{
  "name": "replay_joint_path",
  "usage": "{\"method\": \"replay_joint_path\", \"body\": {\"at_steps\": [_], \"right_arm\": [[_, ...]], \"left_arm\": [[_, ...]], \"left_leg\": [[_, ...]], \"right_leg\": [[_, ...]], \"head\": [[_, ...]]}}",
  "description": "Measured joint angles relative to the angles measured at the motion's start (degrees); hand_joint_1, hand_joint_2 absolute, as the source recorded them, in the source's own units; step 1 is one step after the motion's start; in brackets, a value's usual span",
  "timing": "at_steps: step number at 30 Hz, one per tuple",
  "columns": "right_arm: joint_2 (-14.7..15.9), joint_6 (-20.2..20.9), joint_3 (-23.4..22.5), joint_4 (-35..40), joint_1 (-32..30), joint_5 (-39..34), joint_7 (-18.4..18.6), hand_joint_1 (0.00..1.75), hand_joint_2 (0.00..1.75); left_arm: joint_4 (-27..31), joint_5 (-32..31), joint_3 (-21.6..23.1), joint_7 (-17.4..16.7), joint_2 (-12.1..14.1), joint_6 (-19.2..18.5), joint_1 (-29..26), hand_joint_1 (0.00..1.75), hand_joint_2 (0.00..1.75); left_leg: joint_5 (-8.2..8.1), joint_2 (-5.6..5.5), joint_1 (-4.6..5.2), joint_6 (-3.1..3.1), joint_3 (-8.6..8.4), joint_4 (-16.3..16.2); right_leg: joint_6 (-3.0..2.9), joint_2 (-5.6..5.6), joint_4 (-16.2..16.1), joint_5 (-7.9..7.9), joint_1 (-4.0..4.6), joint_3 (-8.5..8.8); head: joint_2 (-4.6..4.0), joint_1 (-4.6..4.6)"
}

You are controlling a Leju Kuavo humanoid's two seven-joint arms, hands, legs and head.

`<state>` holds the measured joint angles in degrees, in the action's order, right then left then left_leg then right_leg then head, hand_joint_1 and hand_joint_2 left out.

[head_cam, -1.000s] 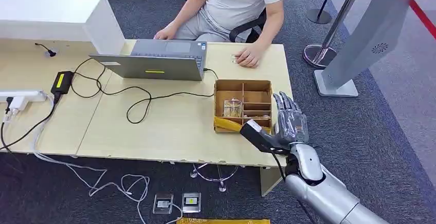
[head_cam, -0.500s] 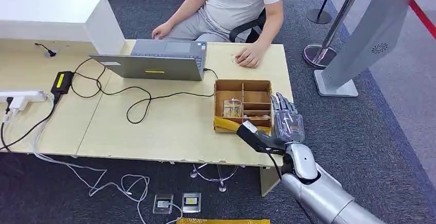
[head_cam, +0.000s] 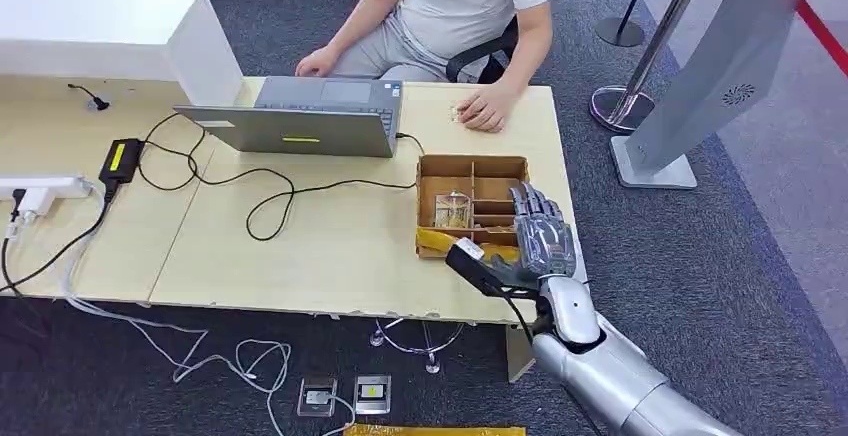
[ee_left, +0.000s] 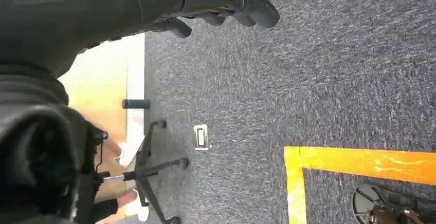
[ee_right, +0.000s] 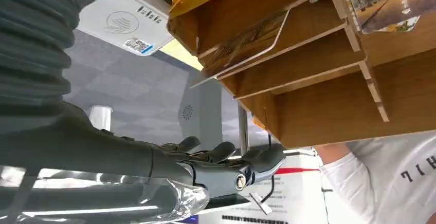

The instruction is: Pass the card to the sensor for recognition and then transmit it.

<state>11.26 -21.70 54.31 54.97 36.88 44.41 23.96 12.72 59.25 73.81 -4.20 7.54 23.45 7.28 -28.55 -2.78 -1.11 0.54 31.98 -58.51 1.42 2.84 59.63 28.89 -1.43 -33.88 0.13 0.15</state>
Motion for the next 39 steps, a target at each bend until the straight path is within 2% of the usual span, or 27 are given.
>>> {"method": "replay_joint_path", "body": {"at_steps": [7, 8, 10, 11, 12, 39], "right_arm": [[-1.5, -0.2, 0.0, -3.3, 0.8, 0.2, -0.3, 0.00, 1.75], [-1.6, -0.2, 0.0, -3.6, 0.9, 0.5, -0.3, 0.07, 1.75], [-2.0, -0.2, 0.0, -4.5, 1.0, 0.8, -0.2, 0.07, 1.75], [-2.1, -0.2, 0.0, -4.7, 1.0, 1.1, -0.2, 1.69, 1.75], [-2.1, -0.2, 0.0, -4.8, 1.0, 1.3, -0.2, 1.75, 1.75], [-4.4, -0.9, -0.3, -7.8, 2.0, 3.7, -2.0, 1.75, 1.75]], "left_arm": [[0.0, 0.0, 0.0, 0.0, 0.0, 0.1, -0.1, 0.00, 0.00], [0.0, 0.1, 0.0, -0.1, 0.0, 0.2, 0.0, 0.00, 0.00], [0.0, 0.2, 0.0, -0.4, 0.0, 0.3, 0.0, 0.00, 0.00], [0.0, 0.2, 0.0, -0.5, 0.0, 0.4, 0.0, 0.00, 0.00], [0.0, 0.4, 0.0, -0.7, 0.0, 0.4, 0.0, 0.00, 0.00], [0.0, 0.8, 0.0, -1.4, -0.3, 1.1, -0.1, 0.00, 0.00]], "left_leg": [[0.00, 0.00, 0.00, 0.00, 0.00, 0.0], [0.00, 0.01, 0.00, 0.00, 0.00, 0.0], [0.00, 0.01, 0.00, 0.00, 0.00, 0.0], [0.00, 0.00, 0.00, 0.00, 0.00, 0.0], [0.00, 0.00, 0.00, 0.00, 0.00, 0.0], [0.00, 0.01, 0.00, 0.00, -0.03, 0.0]], "right_leg": [[0.00, 0.00, 0.0, 0.00, 0.00, -0.01], [0.00, 0.01, 0.0, 0.00, 0.00, -0.01], [0.00, 0.01, 0.0, 0.00, 0.00, -0.01], [0.00, 0.01, 0.0, 0.00, 0.00, -0.01], [0.00, 0.00, 0.0, 0.00, 0.00, -0.01], [0.00, 0.02, 0.0, 0.00, 0.00, 0.00]], "head": [[0.00, -0.02], [0.00, 0.00], [0.00, -0.02], [0.00, 0.00], [0.00, 0.00], [0.00, 0.00]]}}
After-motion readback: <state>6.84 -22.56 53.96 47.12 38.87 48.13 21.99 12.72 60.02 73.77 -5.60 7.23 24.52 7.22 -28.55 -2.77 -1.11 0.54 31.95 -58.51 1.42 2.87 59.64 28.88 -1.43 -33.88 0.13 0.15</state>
